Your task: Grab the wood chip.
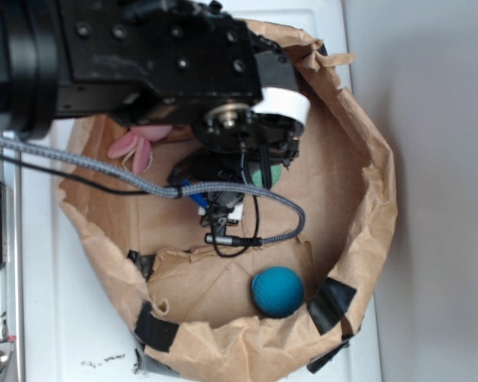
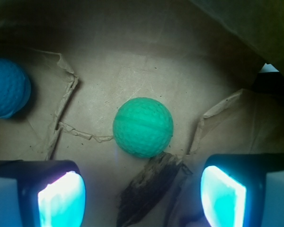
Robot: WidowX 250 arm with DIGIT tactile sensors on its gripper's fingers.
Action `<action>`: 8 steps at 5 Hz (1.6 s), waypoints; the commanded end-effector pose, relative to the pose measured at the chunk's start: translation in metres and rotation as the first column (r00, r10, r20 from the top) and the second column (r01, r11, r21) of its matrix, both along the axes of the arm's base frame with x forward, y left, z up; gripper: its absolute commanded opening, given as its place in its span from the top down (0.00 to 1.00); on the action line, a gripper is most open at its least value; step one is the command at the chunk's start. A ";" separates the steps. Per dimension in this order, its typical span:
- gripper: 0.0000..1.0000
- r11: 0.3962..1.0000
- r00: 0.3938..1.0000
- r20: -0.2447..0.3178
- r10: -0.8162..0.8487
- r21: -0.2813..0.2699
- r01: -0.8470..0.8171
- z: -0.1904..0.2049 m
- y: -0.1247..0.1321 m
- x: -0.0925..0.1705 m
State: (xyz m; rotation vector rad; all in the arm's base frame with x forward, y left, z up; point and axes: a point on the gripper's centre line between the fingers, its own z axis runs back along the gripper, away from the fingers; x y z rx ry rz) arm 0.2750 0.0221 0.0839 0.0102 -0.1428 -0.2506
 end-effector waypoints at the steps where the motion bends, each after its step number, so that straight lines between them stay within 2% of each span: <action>1: 0.00 1.000 0.999 0.042 0.003 0.002 -0.003 0.010 0.001 0.005; 2: 0.00 0.999 1.000 0.015 0.001 -0.053 0.000 -0.009 -0.002 0.012; 3: 0.00 0.992 0.993 0.021 0.120 -0.052 -0.119 -0.026 -0.004 0.019; 4: 0.00 0.973 0.972 0.063 0.227 -0.055 -0.224 -0.035 -0.005 0.020; 5: 0.00 0.968 0.965 0.083 0.250 -0.045 -0.247 -0.042 -0.005 0.016; 6: 0.38 0.971 0.966 0.106 0.237 0.005 -0.239 -0.061 -0.010 0.015; 7: 1.00 0.971 0.960 0.149 0.235 0.007 -0.239 -0.057 -0.009 0.012; 8: 1.00 0.972 0.961 0.152 0.233 -0.011 -0.234 -0.047 -0.008 0.006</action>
